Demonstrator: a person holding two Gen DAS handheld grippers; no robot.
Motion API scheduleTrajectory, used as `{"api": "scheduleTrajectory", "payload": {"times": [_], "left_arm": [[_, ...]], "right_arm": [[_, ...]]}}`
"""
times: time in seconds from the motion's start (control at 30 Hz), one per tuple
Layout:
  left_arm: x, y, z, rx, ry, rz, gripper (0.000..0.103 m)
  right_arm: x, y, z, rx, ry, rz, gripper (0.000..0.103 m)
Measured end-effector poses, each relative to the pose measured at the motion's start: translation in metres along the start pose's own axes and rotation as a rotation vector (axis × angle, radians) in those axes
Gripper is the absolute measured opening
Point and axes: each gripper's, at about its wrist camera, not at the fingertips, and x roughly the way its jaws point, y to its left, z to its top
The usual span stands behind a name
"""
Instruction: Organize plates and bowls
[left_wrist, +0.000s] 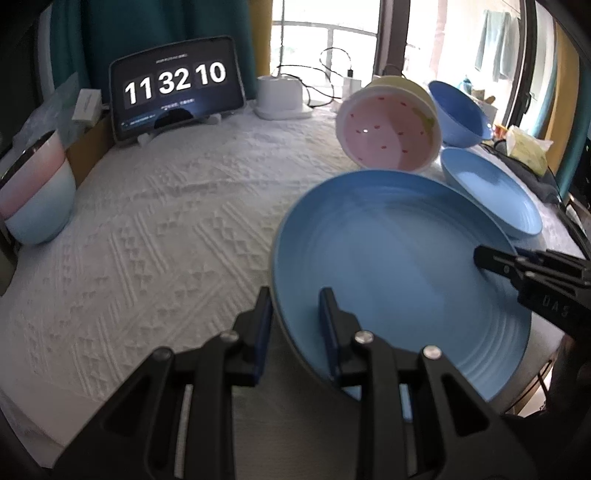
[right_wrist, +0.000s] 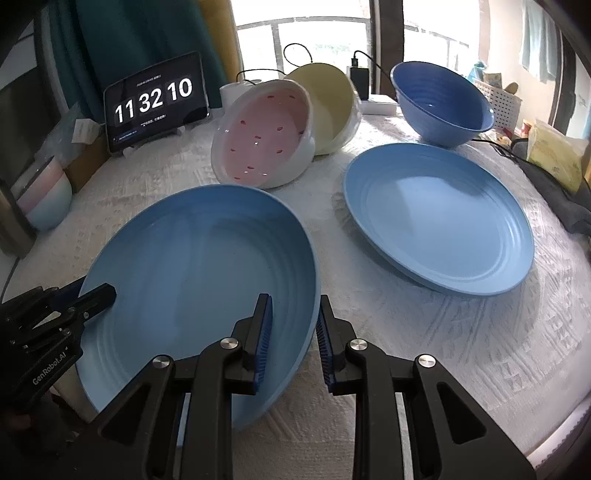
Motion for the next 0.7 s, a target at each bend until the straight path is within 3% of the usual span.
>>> {"api": "scheduleTrajectory", "payload": {"times": [0.7], "left_arm": [[0.003, 0.028, 0.008, -0.068, -0.002, 0.068, 0.027]], "right_arm": [[0.024, 0.031, 0.022, -0.046, 0.014, 0.037, 0.027]]}}
